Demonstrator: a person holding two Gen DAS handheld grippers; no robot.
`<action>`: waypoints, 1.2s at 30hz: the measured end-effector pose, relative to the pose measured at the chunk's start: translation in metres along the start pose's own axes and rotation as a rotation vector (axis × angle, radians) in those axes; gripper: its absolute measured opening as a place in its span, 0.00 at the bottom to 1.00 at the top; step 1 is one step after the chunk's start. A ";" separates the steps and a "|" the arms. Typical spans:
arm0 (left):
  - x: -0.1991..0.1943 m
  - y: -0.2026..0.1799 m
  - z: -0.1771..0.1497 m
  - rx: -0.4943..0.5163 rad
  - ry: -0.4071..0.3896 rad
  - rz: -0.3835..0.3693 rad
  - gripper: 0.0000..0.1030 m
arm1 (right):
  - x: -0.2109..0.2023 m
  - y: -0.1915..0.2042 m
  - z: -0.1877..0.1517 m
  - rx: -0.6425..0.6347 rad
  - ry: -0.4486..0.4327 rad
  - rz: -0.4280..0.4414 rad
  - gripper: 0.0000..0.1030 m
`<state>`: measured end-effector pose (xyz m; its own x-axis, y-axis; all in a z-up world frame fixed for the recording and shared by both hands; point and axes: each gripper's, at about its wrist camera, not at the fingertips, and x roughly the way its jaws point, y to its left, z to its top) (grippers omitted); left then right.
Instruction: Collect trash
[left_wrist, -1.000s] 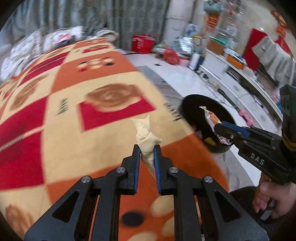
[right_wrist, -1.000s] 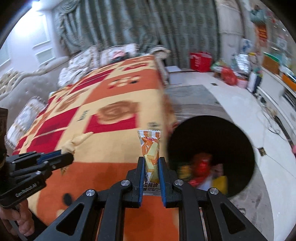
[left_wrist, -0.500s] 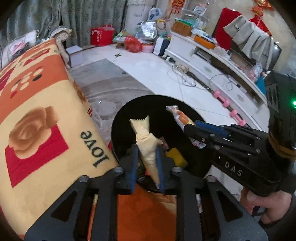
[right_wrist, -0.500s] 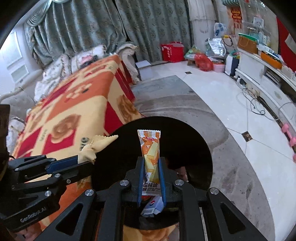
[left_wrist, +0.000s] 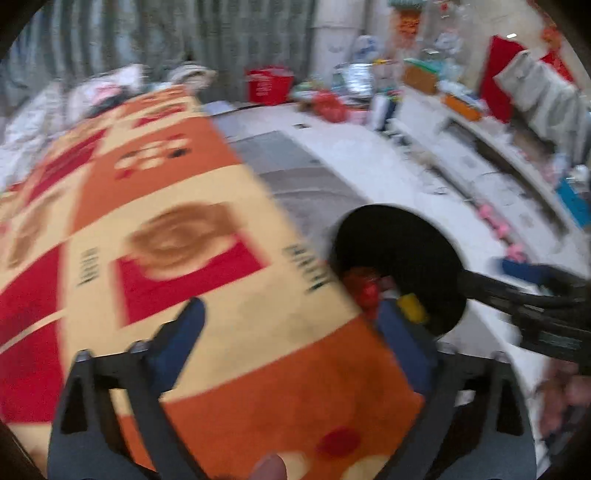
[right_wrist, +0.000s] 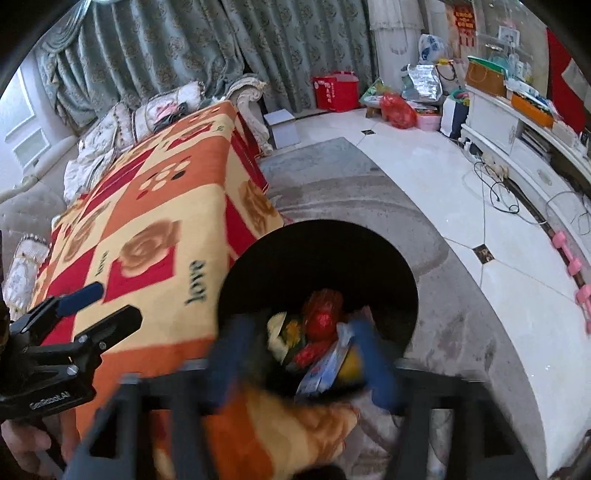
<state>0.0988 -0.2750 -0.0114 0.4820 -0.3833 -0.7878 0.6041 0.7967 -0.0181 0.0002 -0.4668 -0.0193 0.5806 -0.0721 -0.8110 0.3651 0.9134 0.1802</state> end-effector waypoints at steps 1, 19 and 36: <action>-0.011 0.005 -0.006 -0.006 -0.008 0.032 0.95 | -0.008 0.006 -0.003 -0.010 -0.001 -0.016 0.92; -0.103 0.034 -0.054 -0.145 -0.043 0.155 0.95 | -0.088 0.065 -0.037 -0.107 0.037 -0.134 0.94; -0.125 0.024 -0.064 -0.128 -0.031 0.181 0.95 | -0.097 0.069 -0.040 -0.095 0.058 -0.095 0.94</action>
<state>0.0121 -0.1780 0.0470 0.5956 -0.2416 -0.7661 0.4217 0.9058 0.0422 -0.0600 -0.3810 0.0492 0.5025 -0.1393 -0.8533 0.3445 0.9374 0.0499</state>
